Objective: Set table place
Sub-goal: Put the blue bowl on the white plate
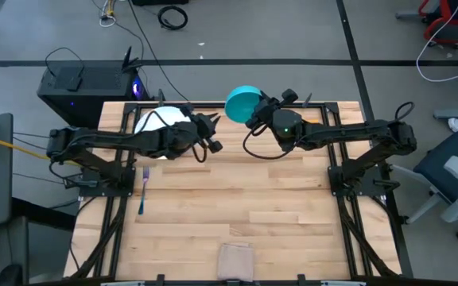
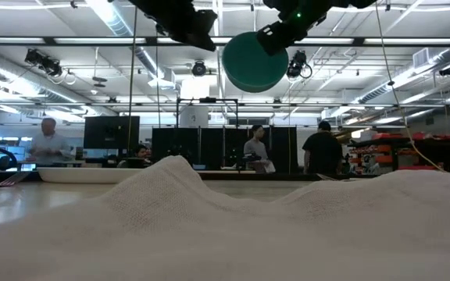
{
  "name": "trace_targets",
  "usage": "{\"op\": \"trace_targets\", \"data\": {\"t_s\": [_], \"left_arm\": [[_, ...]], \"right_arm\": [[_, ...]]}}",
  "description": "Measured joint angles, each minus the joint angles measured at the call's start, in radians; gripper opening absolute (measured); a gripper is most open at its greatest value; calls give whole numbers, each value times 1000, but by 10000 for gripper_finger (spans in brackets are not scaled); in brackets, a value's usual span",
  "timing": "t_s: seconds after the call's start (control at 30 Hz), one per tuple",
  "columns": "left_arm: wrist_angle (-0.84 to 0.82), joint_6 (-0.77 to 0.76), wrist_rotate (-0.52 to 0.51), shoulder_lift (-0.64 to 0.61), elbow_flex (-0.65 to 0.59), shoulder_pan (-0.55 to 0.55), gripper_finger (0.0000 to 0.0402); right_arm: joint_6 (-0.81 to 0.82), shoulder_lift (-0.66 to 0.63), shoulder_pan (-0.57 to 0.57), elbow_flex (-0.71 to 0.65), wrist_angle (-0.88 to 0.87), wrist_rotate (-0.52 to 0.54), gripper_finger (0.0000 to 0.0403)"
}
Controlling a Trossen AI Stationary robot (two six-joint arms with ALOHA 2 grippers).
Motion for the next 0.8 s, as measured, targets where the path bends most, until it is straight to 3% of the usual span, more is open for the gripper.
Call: {"op": "trace_targets", "data": {"t_s": [0.3, 0.43, 0.8], "left_arm": [[50, 0, 0, 27, 28, 1, 124], [129, -117, 0, 30, 29, 24, 141], [134, -207, 65, 65, 28, 109, 144]], "right_arm": [[-7, 0, 0, 0, 0, -4, 4], [-7, 0, 0, 0, 0, -10, 5], [-6, -1, 0, 0, -1, -37, 5]]}}
